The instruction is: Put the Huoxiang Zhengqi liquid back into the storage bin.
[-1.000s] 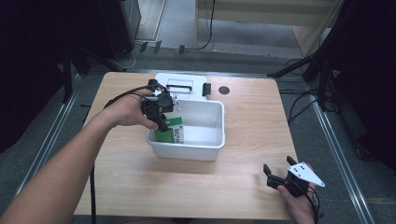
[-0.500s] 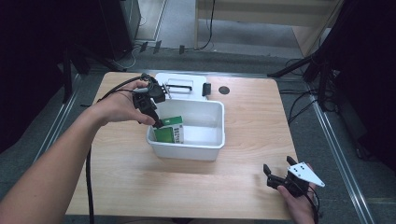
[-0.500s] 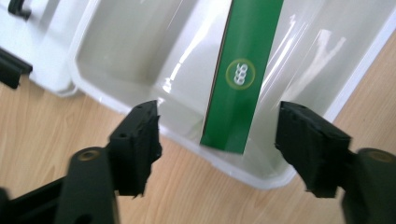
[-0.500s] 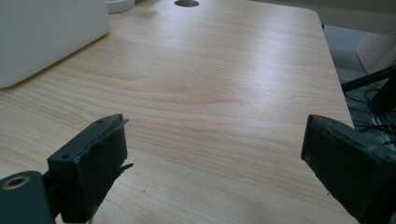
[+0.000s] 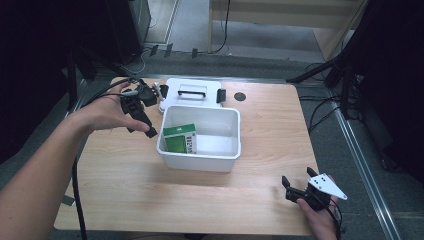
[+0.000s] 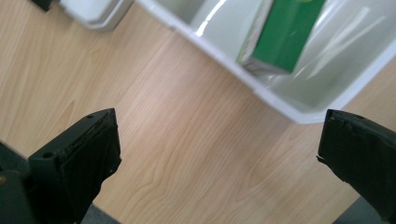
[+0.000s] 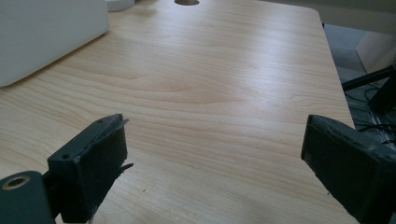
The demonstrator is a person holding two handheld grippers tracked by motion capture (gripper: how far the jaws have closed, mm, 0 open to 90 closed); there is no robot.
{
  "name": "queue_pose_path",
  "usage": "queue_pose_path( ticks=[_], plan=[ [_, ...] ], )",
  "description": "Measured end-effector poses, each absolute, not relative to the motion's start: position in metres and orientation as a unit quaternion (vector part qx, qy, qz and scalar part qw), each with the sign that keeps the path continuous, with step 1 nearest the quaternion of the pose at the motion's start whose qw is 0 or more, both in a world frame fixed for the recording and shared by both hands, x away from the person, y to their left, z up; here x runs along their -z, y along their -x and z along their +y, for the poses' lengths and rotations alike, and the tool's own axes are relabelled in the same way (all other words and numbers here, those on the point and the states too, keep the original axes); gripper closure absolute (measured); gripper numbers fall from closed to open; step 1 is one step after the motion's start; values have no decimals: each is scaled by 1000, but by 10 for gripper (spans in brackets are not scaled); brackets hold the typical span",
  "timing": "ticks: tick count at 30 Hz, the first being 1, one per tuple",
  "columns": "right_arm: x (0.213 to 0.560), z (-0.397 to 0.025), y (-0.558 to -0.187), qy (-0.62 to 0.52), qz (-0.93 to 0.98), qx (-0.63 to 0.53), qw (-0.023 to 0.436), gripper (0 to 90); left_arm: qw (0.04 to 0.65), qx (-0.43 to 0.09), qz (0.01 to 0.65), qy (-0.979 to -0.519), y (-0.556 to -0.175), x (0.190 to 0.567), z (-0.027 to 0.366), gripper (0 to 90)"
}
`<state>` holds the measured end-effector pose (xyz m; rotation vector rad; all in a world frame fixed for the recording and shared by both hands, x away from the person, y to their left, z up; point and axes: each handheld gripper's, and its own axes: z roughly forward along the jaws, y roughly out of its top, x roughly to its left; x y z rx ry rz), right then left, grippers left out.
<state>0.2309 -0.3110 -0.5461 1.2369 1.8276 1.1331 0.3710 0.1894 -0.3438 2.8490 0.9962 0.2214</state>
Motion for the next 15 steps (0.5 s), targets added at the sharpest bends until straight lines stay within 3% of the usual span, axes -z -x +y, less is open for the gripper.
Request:
queue_pose_path(
  ticks=[5, 9, 15],
  plan=[
    [546, -311, -231, -471, 697, -432, 324, 69, 57, -81, 372, -923, -368, 349, 204, 0],
    [546, -311, -231, -470, 697, -433, 325, 69, 36, -75, 375, -923, -363, 360, 214, 0],
    [546, -311, -231, -470, 697, -433, 324, 69, 49, -80, 393, -915, -351, 365, 230, 0]
  ],
)
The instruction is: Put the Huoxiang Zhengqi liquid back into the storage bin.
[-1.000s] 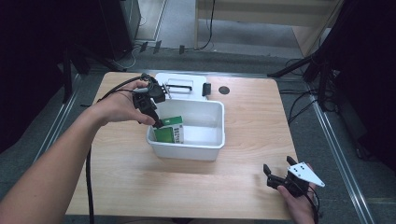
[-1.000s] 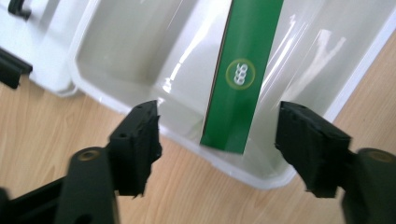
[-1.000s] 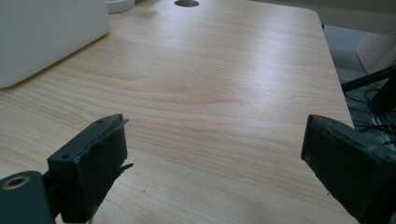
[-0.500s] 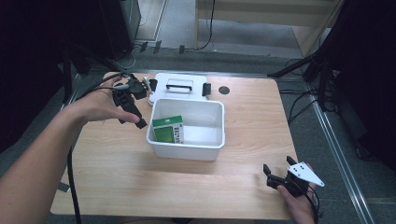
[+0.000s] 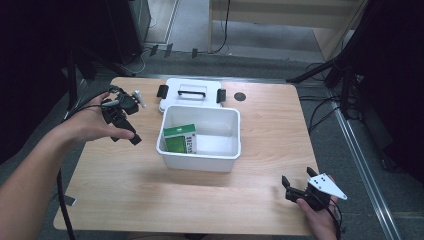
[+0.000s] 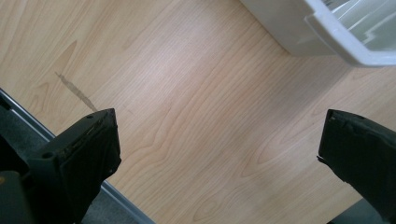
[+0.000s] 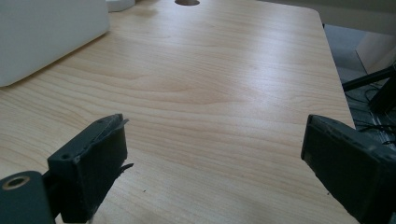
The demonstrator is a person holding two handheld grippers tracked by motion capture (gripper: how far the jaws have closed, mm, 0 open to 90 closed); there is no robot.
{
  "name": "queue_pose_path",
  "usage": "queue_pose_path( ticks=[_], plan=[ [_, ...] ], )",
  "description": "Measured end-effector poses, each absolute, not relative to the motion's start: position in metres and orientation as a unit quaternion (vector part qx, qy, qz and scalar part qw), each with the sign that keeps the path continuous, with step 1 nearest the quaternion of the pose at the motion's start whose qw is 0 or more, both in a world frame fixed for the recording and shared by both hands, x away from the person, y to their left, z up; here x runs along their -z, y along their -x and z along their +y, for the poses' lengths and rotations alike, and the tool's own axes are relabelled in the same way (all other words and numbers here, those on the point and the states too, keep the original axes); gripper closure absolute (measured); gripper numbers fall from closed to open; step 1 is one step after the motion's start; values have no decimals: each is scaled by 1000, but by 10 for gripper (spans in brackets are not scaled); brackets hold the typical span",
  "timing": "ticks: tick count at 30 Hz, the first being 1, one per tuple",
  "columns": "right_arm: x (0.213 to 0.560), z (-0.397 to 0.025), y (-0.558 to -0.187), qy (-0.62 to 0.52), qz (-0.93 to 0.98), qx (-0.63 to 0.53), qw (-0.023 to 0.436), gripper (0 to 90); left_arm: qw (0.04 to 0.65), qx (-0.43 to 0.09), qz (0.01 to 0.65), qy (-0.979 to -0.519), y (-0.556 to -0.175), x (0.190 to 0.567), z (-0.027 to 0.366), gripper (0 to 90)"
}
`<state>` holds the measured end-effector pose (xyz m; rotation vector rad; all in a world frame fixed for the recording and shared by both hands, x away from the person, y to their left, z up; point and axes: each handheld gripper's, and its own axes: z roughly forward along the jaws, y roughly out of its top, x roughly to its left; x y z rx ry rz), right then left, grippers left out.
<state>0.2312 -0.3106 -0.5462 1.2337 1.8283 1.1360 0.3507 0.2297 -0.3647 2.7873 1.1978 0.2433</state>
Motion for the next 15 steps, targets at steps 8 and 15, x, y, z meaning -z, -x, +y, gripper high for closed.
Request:
queue_pose_path(
  ticks=[8, 15],
  plan=[
    [546, -311, -231, -470, 697, -433, 324, 69, 82, -102, 432, -892, -331, 379, 250, 0],
    [546, -310, -231, -471, 697, -433, 324, 69, 123, -114, 481, -860, -317, 406, 273, 0]
  ],
)
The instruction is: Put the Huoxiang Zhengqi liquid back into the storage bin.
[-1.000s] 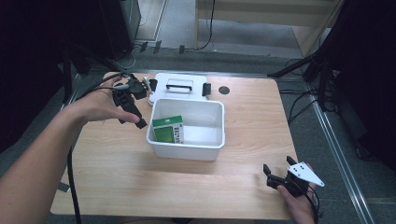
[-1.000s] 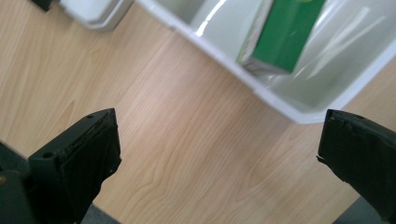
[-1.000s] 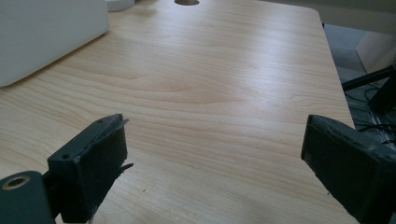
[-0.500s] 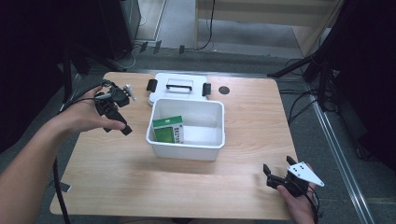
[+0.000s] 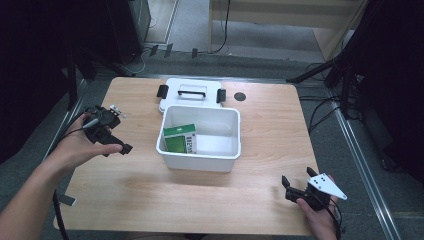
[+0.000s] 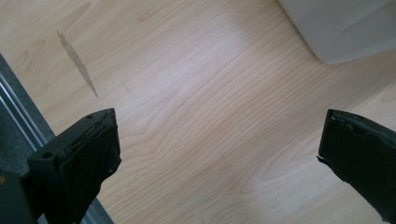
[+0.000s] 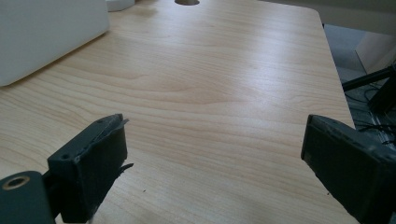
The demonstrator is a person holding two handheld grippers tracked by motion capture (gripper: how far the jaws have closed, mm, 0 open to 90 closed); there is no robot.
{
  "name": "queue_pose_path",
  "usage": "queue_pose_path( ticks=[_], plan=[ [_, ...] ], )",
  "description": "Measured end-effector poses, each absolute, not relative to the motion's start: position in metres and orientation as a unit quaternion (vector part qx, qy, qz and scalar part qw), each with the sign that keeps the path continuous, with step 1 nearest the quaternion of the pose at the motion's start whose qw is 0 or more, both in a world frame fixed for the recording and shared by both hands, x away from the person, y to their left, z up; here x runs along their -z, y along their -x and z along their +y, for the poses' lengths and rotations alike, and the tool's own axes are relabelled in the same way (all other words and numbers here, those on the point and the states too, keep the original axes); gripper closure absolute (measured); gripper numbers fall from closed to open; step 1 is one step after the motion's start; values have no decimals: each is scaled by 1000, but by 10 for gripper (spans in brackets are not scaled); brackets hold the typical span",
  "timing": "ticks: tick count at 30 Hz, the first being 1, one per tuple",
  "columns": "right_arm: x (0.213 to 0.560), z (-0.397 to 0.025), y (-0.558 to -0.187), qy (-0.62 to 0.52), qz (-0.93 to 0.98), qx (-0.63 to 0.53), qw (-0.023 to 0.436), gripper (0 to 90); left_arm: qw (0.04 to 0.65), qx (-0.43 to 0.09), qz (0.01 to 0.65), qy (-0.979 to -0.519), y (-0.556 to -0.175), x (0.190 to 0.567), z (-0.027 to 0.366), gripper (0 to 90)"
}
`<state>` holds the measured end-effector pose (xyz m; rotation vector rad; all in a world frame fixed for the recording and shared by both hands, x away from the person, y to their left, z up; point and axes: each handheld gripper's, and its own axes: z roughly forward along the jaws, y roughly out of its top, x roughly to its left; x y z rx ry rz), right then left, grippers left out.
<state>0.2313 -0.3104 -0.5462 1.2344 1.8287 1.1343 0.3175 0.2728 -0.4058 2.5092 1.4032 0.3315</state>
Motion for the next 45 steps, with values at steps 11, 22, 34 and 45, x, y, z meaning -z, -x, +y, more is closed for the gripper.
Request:
queue_pose_path(
  ticks=[11, 22, 34, 45],
  plan=[
    [546, -310, -232, -472, 697, -430, 325, 72, 198, -181, 534, -802, -287, 444, 295, 0],
    [546, -310, -232, -472, 698, -428, 325, 72, 306, -238, 561, -732, -249, 469, 321, 0],
    [546, -310, -232, -472, 699, -428, 326, 72, 371, -315, 585, -649, -210, 517, 338, 0],
    [546, -309, -232, -475, 699, -426, 324, 72, 393, -335, 612, -600, -192, 543, 349, 0]
  ],
)
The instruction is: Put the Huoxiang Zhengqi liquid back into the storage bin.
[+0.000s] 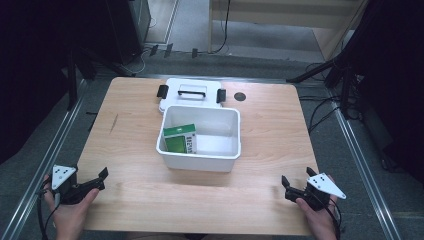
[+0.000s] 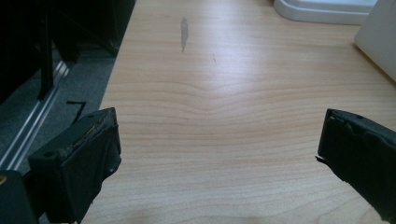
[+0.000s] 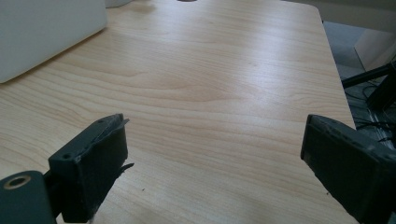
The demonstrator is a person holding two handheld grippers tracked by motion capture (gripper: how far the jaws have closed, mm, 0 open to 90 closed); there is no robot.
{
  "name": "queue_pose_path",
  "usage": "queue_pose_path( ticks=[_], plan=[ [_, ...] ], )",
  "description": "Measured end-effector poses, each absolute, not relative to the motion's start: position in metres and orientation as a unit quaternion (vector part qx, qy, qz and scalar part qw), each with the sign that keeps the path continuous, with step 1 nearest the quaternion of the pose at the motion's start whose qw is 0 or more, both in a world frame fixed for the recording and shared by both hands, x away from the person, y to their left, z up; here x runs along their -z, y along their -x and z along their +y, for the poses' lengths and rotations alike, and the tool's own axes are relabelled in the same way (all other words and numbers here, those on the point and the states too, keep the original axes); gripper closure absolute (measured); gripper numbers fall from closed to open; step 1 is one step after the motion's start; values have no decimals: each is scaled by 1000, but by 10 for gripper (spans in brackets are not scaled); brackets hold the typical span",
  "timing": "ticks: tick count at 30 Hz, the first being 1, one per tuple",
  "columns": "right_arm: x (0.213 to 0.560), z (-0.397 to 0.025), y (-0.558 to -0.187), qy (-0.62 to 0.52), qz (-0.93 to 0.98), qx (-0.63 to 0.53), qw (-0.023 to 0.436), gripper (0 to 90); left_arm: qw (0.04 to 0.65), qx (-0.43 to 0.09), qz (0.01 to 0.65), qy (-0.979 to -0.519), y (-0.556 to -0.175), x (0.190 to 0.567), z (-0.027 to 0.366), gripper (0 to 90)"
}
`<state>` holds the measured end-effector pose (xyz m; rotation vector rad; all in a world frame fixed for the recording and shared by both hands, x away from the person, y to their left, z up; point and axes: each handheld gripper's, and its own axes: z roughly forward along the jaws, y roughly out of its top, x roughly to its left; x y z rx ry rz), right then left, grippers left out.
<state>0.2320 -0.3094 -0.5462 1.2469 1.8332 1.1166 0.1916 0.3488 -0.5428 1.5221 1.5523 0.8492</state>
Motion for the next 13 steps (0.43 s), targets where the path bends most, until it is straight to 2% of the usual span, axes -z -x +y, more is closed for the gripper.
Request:
queue_pose_path(
  ticks=[4, 13],
  plan=[
    [546, -309, -232, -475, 699, -425, 323, 72, 406, -321, 624, -585, -192, 550, 354, 0],
    [546, -309, -232, -473, 700, -426, 325, 72, 387, -339, 609, -604, -193, 552, 345, 1]
  ],
)
